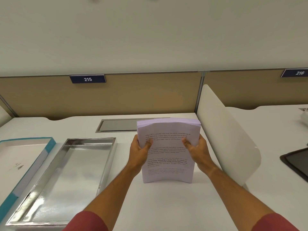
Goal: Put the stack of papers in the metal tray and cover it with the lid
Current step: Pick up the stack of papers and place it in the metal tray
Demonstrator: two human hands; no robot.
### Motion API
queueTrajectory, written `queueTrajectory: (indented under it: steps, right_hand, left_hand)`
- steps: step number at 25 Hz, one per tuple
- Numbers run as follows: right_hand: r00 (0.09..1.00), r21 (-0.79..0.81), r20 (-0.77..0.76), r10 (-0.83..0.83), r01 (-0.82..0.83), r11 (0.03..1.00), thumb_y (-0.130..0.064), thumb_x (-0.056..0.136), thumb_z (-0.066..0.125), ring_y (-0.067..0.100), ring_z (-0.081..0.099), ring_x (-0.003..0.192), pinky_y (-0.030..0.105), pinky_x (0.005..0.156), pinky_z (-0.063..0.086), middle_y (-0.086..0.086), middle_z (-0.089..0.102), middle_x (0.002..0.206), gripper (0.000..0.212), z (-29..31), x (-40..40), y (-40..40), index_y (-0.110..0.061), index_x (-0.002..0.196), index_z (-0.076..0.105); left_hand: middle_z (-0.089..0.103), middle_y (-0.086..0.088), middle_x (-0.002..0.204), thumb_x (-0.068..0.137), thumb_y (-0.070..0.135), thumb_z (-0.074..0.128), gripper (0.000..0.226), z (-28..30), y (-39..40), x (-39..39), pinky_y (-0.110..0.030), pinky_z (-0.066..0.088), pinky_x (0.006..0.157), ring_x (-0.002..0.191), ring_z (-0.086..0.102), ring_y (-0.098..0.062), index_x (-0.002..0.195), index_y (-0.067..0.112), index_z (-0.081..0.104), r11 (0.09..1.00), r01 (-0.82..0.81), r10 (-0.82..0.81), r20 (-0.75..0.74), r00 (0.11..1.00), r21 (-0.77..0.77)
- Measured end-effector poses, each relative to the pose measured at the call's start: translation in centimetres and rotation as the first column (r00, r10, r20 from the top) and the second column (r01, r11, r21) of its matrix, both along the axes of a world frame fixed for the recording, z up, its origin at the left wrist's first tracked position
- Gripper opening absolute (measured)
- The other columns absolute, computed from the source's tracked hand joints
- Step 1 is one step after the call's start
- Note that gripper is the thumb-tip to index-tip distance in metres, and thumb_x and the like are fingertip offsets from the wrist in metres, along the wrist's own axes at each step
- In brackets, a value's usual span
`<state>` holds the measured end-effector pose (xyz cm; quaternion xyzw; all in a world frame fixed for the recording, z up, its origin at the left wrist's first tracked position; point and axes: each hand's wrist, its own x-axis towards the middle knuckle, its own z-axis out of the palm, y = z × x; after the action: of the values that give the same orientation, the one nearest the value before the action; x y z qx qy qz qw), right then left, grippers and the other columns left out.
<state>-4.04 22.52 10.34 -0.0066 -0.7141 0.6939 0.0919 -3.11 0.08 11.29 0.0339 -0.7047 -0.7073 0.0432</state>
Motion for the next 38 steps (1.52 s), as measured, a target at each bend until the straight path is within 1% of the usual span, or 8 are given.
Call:
queueTrajectory:
  steps: [4, 8, 13, 21, 26, 30, 34, 38]
  right_hand:
    - [0.999, 0.009, -0.025, 0.021, -0.020, 1.000, -0.026, 0.085, 0.071, 0.016, 0.070, 0.090, 0.026, 0.066, 0.060, 0.001, 0.071, 0.103, 0.036, 0.1, -0.3, 0.5, -0.022, 0.119, 0.059]
    - [0.991, 0.038, 0.024, 0.132, -0.133, 0.990, -0.010, 0.084, 0.071, 0.016, 0.070, 0.096, 0.027, 0.074, 0.058, -0.004, 0.074, 0.104, 0.030, -1.6, 0.1, 3.1, -0.022, 0.111, 0.065]
    - [0.992, 0.137, 0.081, 0.094, -0.104, 0.985, -0.002, 0.080, 0.072, 0.019, 0.071, 0.091, 0.022, 0.073, 0.057, -0.001, 0.077, 0.093, 0.019, -2.8, 0.1, 4.7, -0.014, 0.095, 0.069]
    - [0.994, 0.170, 0.065, 0.084, -0.094, 0.981, -0.004, 0.080, 0.074, 0.017, 0.073, 0.082, 0.024, 0.068, 0.059, 0.000, 0.077, 0.087, 0.014, -1.1, 0.2, 4.1, -0.014, 0.088, 0.070]
    - [0.986, 0.115, 0.086, 0.145, -0.155, 0.981, -0.005, 0.084, 0.070, 0.025, 0.071, 0.080, 0.030, 0.063, 0.056, 0.012, 0.073, 0.091, 0.010, 1.9, -0.5, 1.8, -0.009, 0.093, 0.069]
    - [0.974, 0.067, 0.101, 0.204, -0.211, 0.975, -0.004, 0.086, 0.067, 0.024, 0.073, 0.079, 0.031, 0.059, 0.057, 0.011, 0.073, 0.090, 0.013, 3.6, -0.7, -1.8, -0.005, 0.099, 0.068]
    - [0.963, 0.023, 0.141, 0.230, -0.236, 0.972, -0.005, 0.086, 0.065, 0.023, 0.074, 0.077, 0.033, 0.058, 0.059, 0.009, 0.076, 0.088, 0.014, 4.4, -0.4, -6.6, -0.005, 0.099, 0.070]
    - [0.956, 0.042, 0.215, 0.200, -0.214, 0.976, -0.008, 0.086, 0.064, 0.020, 0.073, 0.071, 0.031, 0.057, 0.058, 0.005, 0.077, 0.086, 0.012, 3.5, -0.2, -13.2, -0.008, 0.092, 0.074]
  left_hand:
    - [0.069, -0.004, 0.115, 0.089, 0.024, 0.067, 0.032, -0.5, -0.6, -0.2, -0.050, 0.059, 0.085, 0.102, 0.068, -0.027, 0.120, 0.022, 0.058, 1.000, 0.016, -0.016, -0.017, 1.000, 0.000]
    - [0.071, 0.004, 0.105, 0.084, 0.017, 0.074, 0.022, -1.4, -2.8, -0.5, -0.034, 0.058, 0.085, 0.099, 0.068, -0.020, 0.099, 0.028, 0.062, 0.983, 0.039, -0.046, -0.036, 0.998, -0.177]
    - [0.070, 0.010, 0.096, 0.081, 0.019, 0.077, 0.022, -1.3, -4.0, -1.0, -0.009, 0.053, 0.065, 0.091, 0.068, -0.013, 0.089, 0.030, 0.061, 0.948, 0.022, -0.035, -0.037, 0.999, -0.316]
    - [0.075, 0.000, 0.091, 0.078, 0.015, 0.079, 0.015, -0.4, -4.6, -0.3, -0.017, 0.056, 0.065, 0.083, 0.070, -0.015, 0.088, 0.021, 0.069, 0.967, -0.062, 0.053, -0.045, 0.998, -0.249]
    - [0.076, -0.008, 0.097, 0.083, 0.012, 0.075, 0.019, 2.1, -6.1, 1.3, -0.029, 0.063, 0.070, 0.085, 0.075, -0.021, 0.101, 0.009, 0.070, 0.990, -0.102, 0.101, -0.018, 0.995, -0.097]
    - [0.075, -0.010, 0.093, 0.083, 0.006, 0.073, 0.019, 3.6, -8.9, 2.5, -0.029, 0.062, 0.065, 0.080, 0.074, -0.021, 0.102, 0.006, 0.070, 0.982, -0.185, 0.186, 0.025, 0.982, -0.042]
    - [0.076, -0.009, 0.089, 0.081, 0.003, 0.074, 0.010, 4.3, -13.1, 3.0, -0.039, 0.062, 0.074, 0.080, 0.074, -0.025, 0.090, 0.008, 0.071, 0.971, -0.238, 0.239, 0.045, 0.970, -0.036]
    - [0.077, -0.014, 0.096, 0.080, 0.006, 0.076, 0.017, 3.2, -19.5, 2.5, -0.045, 0.061, 0.078, 0.085, 0.075, -0.029, 0.095, 0.002, 0.071, 0.964, -0.258, 0.263, 0.098, 0.960, -0.059]
